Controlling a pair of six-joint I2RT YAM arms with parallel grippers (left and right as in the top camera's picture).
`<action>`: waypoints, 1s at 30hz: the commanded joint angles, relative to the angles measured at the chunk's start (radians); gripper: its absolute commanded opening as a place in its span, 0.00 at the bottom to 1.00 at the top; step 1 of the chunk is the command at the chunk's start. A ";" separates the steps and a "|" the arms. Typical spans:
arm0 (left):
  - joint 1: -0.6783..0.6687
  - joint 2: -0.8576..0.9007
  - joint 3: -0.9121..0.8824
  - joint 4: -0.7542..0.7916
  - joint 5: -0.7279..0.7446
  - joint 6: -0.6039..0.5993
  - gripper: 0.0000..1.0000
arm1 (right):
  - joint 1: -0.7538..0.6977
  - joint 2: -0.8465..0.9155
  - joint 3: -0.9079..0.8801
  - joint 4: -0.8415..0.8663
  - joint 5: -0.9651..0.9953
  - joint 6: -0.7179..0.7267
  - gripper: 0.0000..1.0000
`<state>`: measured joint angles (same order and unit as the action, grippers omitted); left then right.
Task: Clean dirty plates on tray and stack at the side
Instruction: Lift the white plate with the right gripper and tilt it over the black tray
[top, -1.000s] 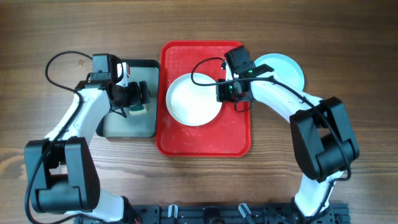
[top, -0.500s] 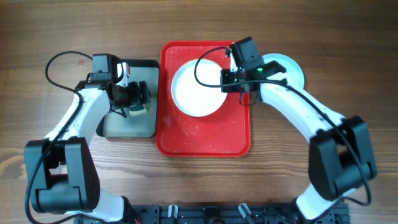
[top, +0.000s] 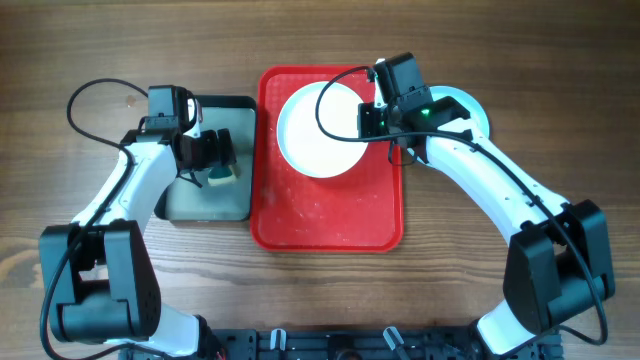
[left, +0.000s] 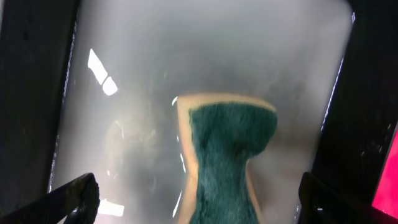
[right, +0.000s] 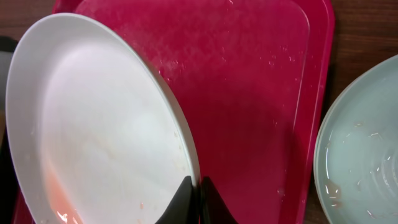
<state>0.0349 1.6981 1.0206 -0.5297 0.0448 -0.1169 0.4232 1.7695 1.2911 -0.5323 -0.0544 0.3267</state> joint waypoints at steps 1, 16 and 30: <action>0.000 0.003 0.004 0.021 -0.008 0.005 1.00 | 0.006 -0.019 0.019 0.025 0.003 -0.010 0.04; 0.000 -0.264 0.231 -0.088 -0.011 0.005 1.00 | 0.111 -0.019 0.019 0.194 0.015 0.048 0.04; 0.000 -0.505 0.234 -0.077 -0.013 0.005 1.00 | 0.284 0.077 0.019 0.500 0.150 0.037 0.05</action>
<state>0.0349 1.1992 1.2419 -0.6071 0.0418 -0.1169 0.6685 1.7905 1.2926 -0.0738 0.0353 0.3805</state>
